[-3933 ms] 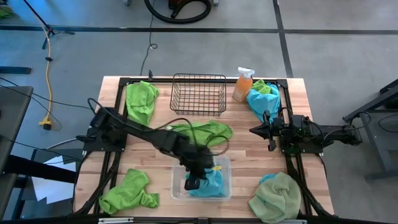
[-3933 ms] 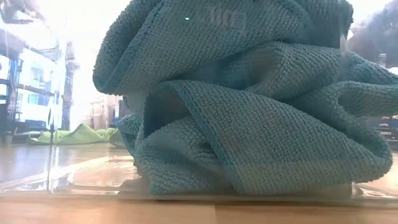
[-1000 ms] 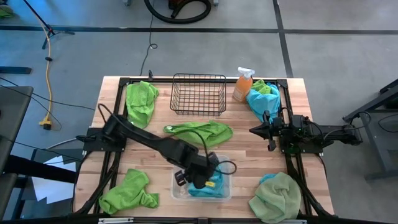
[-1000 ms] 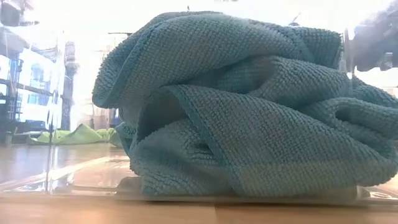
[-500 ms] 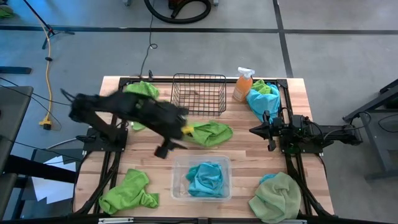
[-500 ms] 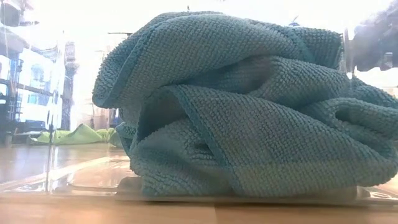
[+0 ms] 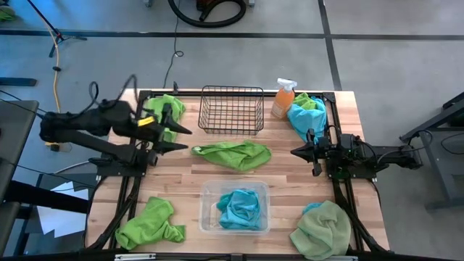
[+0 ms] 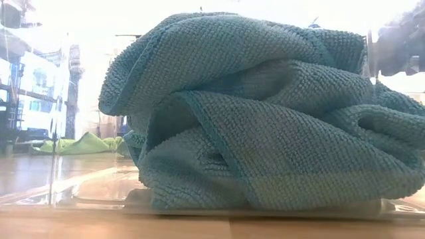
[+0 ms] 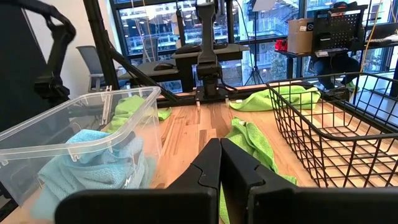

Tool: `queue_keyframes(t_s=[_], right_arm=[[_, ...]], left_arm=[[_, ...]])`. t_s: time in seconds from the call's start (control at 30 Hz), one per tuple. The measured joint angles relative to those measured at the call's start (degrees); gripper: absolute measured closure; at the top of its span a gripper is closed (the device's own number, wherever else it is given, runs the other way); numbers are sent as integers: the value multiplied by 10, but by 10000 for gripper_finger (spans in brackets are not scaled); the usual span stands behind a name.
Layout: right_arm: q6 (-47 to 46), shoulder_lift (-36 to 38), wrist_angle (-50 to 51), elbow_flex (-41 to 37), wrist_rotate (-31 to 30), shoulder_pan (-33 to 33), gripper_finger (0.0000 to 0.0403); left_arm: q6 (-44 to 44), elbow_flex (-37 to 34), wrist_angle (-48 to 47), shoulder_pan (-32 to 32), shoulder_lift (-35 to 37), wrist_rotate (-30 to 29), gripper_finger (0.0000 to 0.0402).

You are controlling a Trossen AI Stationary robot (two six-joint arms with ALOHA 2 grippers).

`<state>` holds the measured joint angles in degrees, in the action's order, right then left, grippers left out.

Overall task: Sort microfiber towel by color & place in baskets
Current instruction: Put the top blue towel into the transparent bin

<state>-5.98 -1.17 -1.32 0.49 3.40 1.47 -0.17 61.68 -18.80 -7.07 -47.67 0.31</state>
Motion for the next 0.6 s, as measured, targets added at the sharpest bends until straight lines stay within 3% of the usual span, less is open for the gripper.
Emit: queue_keyframes(t_s=[0.13,0.27,0.6], right_arm=[[0,0,0,0,0,0,402],[0,0,0,0,0,0,402],[0,0,-3,0,-8,0,402]], left_arm=[[-31,-119,126,0,72,-44,213],[-56,-192,209,0,113,-71,213],[-136,-221,235,0,130,-131,213]])
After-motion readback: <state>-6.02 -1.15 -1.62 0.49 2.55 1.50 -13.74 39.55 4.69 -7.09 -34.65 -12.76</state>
